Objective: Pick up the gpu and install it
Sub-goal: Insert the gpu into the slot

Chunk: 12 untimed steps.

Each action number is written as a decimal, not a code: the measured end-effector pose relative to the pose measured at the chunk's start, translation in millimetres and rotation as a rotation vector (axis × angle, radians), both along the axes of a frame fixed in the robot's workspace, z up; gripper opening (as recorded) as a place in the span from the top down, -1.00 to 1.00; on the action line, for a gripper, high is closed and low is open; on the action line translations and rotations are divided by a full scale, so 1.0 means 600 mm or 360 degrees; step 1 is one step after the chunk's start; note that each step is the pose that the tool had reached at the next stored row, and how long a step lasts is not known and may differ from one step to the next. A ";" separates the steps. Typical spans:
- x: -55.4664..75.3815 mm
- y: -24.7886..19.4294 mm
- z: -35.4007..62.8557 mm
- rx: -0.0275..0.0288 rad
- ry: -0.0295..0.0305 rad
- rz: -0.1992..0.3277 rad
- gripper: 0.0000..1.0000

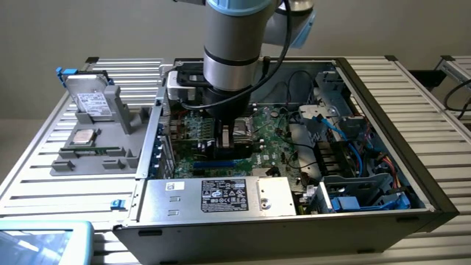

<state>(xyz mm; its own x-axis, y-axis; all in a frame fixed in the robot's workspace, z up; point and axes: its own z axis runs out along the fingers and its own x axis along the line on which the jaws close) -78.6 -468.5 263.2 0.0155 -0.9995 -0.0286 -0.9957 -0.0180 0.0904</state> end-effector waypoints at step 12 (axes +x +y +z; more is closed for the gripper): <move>-0.005 0.0085 -0.002 -0.00179 -0.00037 0.0000 0.44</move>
<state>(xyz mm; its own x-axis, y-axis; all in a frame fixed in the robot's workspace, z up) -81.4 -463.5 262.1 0.0156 -0.9997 -0.0173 -0.9959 -0.0170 0.0883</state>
